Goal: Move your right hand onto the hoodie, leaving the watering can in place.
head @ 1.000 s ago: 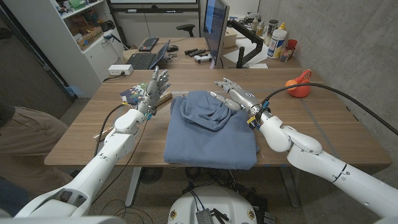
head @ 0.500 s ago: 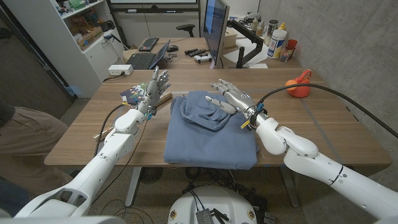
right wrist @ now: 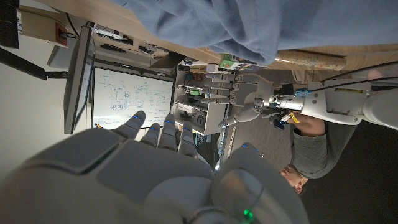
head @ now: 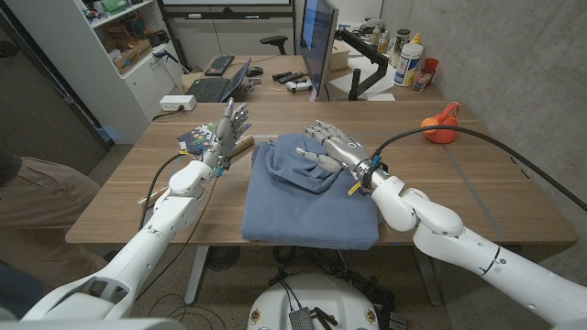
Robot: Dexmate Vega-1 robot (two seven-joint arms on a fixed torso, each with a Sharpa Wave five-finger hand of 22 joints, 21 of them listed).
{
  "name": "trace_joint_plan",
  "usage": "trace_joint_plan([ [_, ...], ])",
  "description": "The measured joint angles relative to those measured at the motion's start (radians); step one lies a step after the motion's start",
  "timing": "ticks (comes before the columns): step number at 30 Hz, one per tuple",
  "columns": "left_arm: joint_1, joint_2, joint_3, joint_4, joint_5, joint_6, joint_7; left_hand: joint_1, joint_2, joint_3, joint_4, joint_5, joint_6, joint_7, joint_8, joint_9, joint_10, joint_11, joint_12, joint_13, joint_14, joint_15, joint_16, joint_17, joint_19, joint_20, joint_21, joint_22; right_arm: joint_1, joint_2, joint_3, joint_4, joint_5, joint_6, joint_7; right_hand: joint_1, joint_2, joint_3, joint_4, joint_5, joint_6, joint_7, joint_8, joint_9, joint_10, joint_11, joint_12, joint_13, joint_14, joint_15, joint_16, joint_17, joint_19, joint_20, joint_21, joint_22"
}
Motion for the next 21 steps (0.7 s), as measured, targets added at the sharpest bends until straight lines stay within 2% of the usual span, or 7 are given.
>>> trace_joint_plan([
  [21,0.005,0.0,-0.006,0.001,-0.002,-0.009,0.003,0.0,0.0,-0.001,-0.001,0.0,0.0,0.0,0.0,0.0,0.0,0.0,0.0,0.0,0.0,0.0,0.0,0.0,0.0,0.0,0.0,0.0,0.03,0.035,-0.035,0.034,-0.03,0.023,0.02,0.0,0.0,0.0,0.0,0.0,0.0,0.0,0.0,0.0,-0.005,-0.005,0.0,0.0,-0.008,-0.007,0.0,0.0,0.0,0.0,-0.004,0.0],
])
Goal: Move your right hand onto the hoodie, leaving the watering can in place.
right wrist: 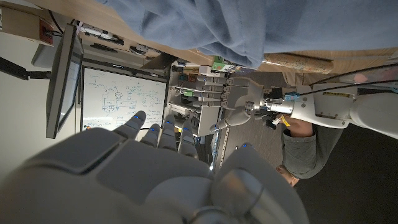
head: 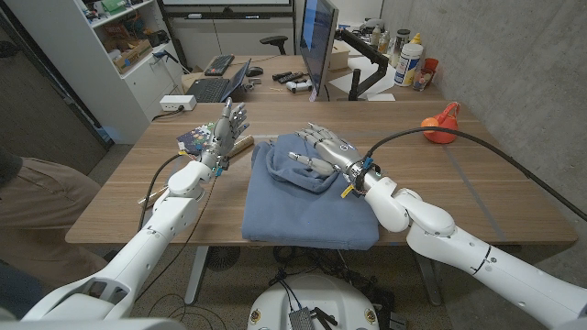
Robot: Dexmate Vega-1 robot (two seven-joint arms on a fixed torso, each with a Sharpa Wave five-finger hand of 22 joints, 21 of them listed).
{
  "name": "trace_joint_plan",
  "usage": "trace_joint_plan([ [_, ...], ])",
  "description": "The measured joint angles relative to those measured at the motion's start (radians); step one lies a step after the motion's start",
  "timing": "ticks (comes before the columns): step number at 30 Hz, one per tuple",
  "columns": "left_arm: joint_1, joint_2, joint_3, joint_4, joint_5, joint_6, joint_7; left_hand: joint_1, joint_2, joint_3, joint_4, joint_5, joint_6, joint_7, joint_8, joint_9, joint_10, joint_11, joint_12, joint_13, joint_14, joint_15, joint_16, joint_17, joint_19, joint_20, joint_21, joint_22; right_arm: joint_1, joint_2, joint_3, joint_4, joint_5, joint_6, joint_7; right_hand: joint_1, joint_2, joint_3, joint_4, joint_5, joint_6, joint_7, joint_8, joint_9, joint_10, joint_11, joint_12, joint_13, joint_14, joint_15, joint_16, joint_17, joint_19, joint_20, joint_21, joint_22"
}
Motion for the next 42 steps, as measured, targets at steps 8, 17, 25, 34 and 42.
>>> trace_joint_plan([
  [8,0.002,0.004,-0.001,-0.002,-0.001,-0.001,0.0,0.0,0.0,0.0,0.0,0.0,0.0,0.0,0.0,0.0,0.0,0.0,0.0,0.0,0.0,0.0,0.0,0.0,0.0,0.0,0.0,0.0,0.019,0.015,-0.019,0.025,-0.005,0.013,0.005,0.0,0.0,0.0,0.0,0.0,0.0,0.0,0.0,0.0,-0.004,-0.004,0.0,0.0,-0.024,0.0,0.0,0.0,-0.013,0.002,0.0,0.0],
  [17,0.007,0.01,-0.002,-0.008,-0.003,-0.001,0.0,0.0,0.0,0.0,0.0,0.0,0.0,0.0,0.0,0.0,0.0,0.0,0.0,0.0,0.001,-0.001,0.0,0.0,0.0,0.0,0.0,0.0,0.041,0.024,-0.038,0.052,-0.009,0.033,0.026,0.0,0.0,0.0,0.0,0.0,0.0,0.0,0.0,0.0,-0.007,-0.007,0.0,0.0,-0.024,0.0,0.0,0.0,-0.013,0.002,-0.008,0.0],
  [25,0.013,0.017,-0.002,-0.017,-0.004,0.0,0.0,0.0,0.0,0.0,0.0,0.0,0.0,0.0,0.004,0.0,0.0,0.0,0.0,0.0,0.001,-0.001,0.0,0.0,0.0,0.0,0.0,0.0,0.054,0.028,-0.053,0.073,-0.015,0.043,0.038,0.0,0.0,0.0,0.0,0.0,0.0,0.0,0.0,0.0,-0.007,-0.007,0.0,0.0,-0.024,0.0,0.0,0.002,-0.016,0.005,-0.008,0.0],
  [34,0.016,0.023,-0.002,-0.023,-0.004,0.005,0.0,0.0,0.0,0.0,0.0,0.0,0.0,0.0,0.004,0.0,-0.002,0.002,0.0,0.0,0.001,-0.001,0.0,0.0,0.0,0.0,0.0,0.0,0.065,0.029,-0.063,0.094,-0.017,0.057,0.042,-0.003,0.003,0.0,0.0,0.0,-0.004,-0.004,0.0,0.0,-0.007,-0.007,0.0,0.0,-0.024,0.0,0.0,0.002,-0.022,0.0,-0.008,0.0],
  [42,0.016,0.024,-0.001,-0.023,-0.004,0.007,-0.003,0.0,0.0,-0.003,0.003,0.0,0.0,0.0,0.004,0.0,-0.002,0.002,0.0,0.0,-0.003,0.003,0.0,0.0,-0.002,-0.002,0.0,0.0,0.074,0.034,-0.071,0.119,-0.009,0.072,0.042,-0.003,0.003,0.004,0.004,0.0,-0.005,-0.005,0.0,0.0,-0.007,-0.007,0.0,0.0,-0.024,0.0,0.0,0.002,-0.021,0.0,-0.008,0.0],
])
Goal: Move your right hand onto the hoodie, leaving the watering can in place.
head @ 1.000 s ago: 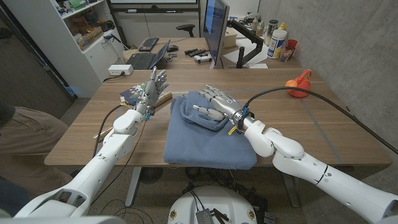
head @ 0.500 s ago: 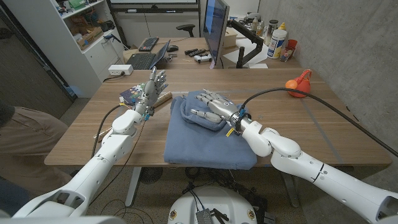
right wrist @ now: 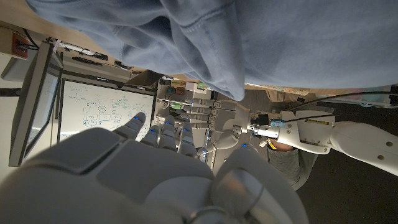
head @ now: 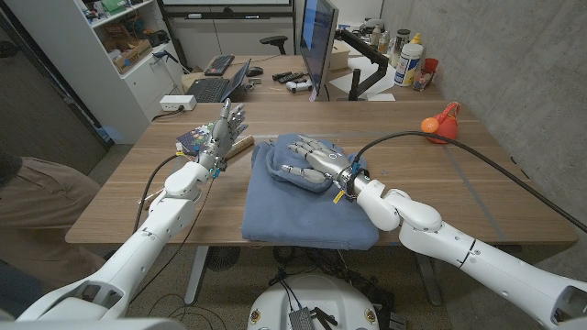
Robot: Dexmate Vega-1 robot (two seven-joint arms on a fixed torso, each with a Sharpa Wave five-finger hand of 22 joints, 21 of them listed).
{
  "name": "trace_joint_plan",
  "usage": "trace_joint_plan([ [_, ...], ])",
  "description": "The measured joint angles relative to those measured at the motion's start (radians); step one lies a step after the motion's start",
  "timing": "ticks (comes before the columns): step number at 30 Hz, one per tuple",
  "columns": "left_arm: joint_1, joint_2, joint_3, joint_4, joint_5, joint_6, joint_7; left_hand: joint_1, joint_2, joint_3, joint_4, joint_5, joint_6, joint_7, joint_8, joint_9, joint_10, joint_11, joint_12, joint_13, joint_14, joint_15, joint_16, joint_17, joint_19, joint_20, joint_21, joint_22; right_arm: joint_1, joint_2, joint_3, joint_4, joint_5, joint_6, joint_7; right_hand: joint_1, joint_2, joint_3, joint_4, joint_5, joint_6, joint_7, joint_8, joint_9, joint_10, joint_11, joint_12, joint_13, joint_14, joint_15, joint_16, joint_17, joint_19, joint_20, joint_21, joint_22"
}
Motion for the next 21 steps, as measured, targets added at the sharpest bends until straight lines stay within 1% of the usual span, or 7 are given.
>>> trace_joint_plan([
  [3,0.0,0.0,0.0,0.0,0.0,0.0,-0.001,0.0,0.0,0.0,0.0,0.0,0.0,0.0,0.0,0.0,0.0,0.0,0.0,0.0,0.0,0.0,0.0,0.0,-0.001,-0.001,0.0,0.0,0.002,0.001,-0.002,0.004,0.001,0.001,0.001,0.0,0.0,-0.004,0.004,0.0,0.0,0.0,0.0,0.0,0.0,0.0,0.0,0.0,0.0,0.0,0.0,0.0,0.0,0.0,0.0,0.0],
  [11,0.0,0.0,0.001,0.004,-0.001,0.001,-0.002,0.0,0.0,0.0,0.0,0.0,0.0,0.0,0.0,0.0,-0.003,0.003,0.0,0.0,0.0,0.0,0.0,0.0,-0.001,-0.001,0.0,0.0,0.013,0.007,-0.011,0.02,0.003,0.003,0.012,-0.007,-0.002,-0.004,0.004,-0.004,0.0,0.0,0.0,0.0,0.0,0.0,0.0,0.0,0.0,0.0,0.0,0.0,0.0,0.0,0.0,0.0],
  [15,0.0,0.002,0.002,0.006,0.005,0.001,0.0,0.0,0.0,-0.003,-0.004,0.0,0.0,0.0,0.0,0.0,-0.007,0.007,0.0,0.0,0.0,0.0,0.0,0.0,-0.006,-0.014,0.0,0.0,0.017,0.008,-0.015,0.027,0.005,0.003,0.016,-0.007,-0.002,-0.004,0.004,-0.004,0.0,0.0,0.0,0.0,0.0,0.0,0.0,0.0,0.0,0.0,0.0,0.0,0.0,0.0,0.0,0.0],
  [21,-0.002,0.002,0.004,0.009,0.007,0.001,0.0,0.0,0.0,-0.004,-0.005,0.0,0.0,0.0,0.0,0.0,-0.007,0.007,0.0,0.0,-0.005,0.005,0.0,0.0,-0.006,-0.014,0.0,0.0,0.02,0.01,-0.019,0.034,0.008,0.004,0.023,-0.007,-0.002,-0.004,0.004,-0.004,0.0,0.0,0.0,0.0,0.0,0.0,0.0,0.0,0.0,0.0,0.0,0.0,0.0,0.0,0.0,0.0],
])
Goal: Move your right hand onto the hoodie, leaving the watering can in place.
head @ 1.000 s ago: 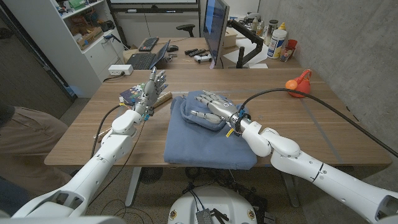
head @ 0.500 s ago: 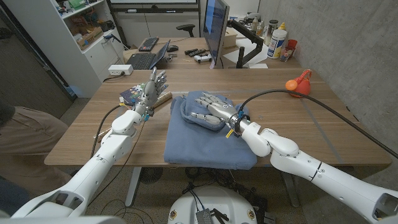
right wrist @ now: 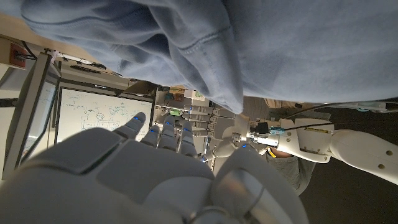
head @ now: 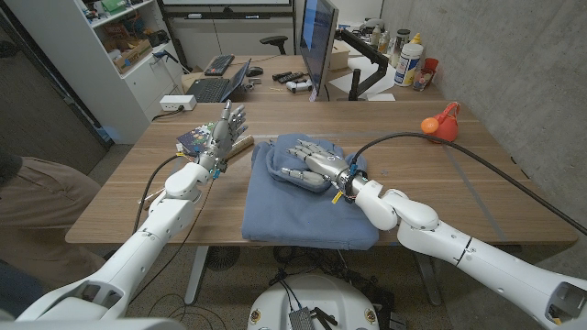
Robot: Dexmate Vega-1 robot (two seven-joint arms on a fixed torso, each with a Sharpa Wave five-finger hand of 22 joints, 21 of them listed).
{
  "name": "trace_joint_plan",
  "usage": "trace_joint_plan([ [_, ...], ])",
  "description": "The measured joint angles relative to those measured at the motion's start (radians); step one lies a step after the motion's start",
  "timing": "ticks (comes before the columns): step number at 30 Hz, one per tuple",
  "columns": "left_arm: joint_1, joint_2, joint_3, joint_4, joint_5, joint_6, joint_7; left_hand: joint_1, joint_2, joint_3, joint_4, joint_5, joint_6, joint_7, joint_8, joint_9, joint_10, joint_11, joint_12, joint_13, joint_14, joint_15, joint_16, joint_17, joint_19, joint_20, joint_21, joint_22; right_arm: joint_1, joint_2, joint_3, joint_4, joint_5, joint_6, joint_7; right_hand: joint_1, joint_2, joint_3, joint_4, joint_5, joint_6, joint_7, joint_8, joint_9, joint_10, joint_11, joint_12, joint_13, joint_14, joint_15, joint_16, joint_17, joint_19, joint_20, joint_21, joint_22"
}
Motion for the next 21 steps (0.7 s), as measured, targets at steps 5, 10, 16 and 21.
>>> trace_joint_plan([
  [5,-0.001,0.0,0.001,0.003,0.0,0.0,-0.003,0.0,0.0,0.0,0.0,0.0,-0.031,-0.009,-0.011,0.0,0.0,0.0,0.0,0.0,0.0,0.01,0.0,0.0,0.0,0.0,0.0,0.0,0.001,0.003,-0.002,0.006,0.005,0.0,0.002,0.0,0.0,0.004,0.004,0.0,0.0,0.0,0.003,0.0,0.0,0.0,0.0,0.0,0.001,-0.001,0.003,0.0,0.0,0.0,0.0,0.0],
  [10,-0.004,-0.001,0.002,0.008,0.001,0.0,-0.009,0.004,0.004,0.0,0.0,0.0,-0.034,-0.013,-0.011,0.0,-0.006,-0.005,0.0,0.0,0.0,0.01,0.0,0.0,0.0,0.0,0.0,0.0,0.003,0.006,-0.004,0.012,0.014,0.0,0.005,0.0,0.0,0.004,0.004,0.0,0.011,-0.003,0.008,0.0,0.0,0.0,0.0,0.0,0.004,-0.004,0.005,-0.003,0.011,0.011,0.0,0.0],
  [16,-0.007,-0.002,0.002,0.014,0.001,-0.002,-0.015,0.004,0.004,0.0,0.0,0.0,-0.038,-0.012,-0.011,0.0,-0.011,0.0,0.0,0.0,0.0,0.01,0.0,0.0,0.0,0.0,0.0,0.0,0.007,0.009,-0.007,0.019,0.023,-0.001,0.009,0.0,0.0,0.004,0.004,0.0,0.011,-0.003,0.008,0.0,0.0,0.0,0.0,0.0,0.004,-0.004,0.005,-0.002,0.022,0.022,0.0,0.0],
  [21,-0.011,-0.004,0.003,0.022,0.002,-0.005,-0.022,0.004,0.004,0.0,0.0,0.0,-0.041,-0.009,-0.011,0.0,-0.011,0.0,0.0,0.0,0.0,0.01,0.0,0.0,0.0,0.0,0.0,0.0,0.008,0.012,-0.008,0.024,0.034,-0.004,0.014,0.0,0.0,0.004,0.004,0.0,0.011,-0.003,0.008,0.0,0.0,0.0,0.0,0.0,0.004,-0.004,0.005,-0.002,0.022,0.022,0.006,0.0],
])
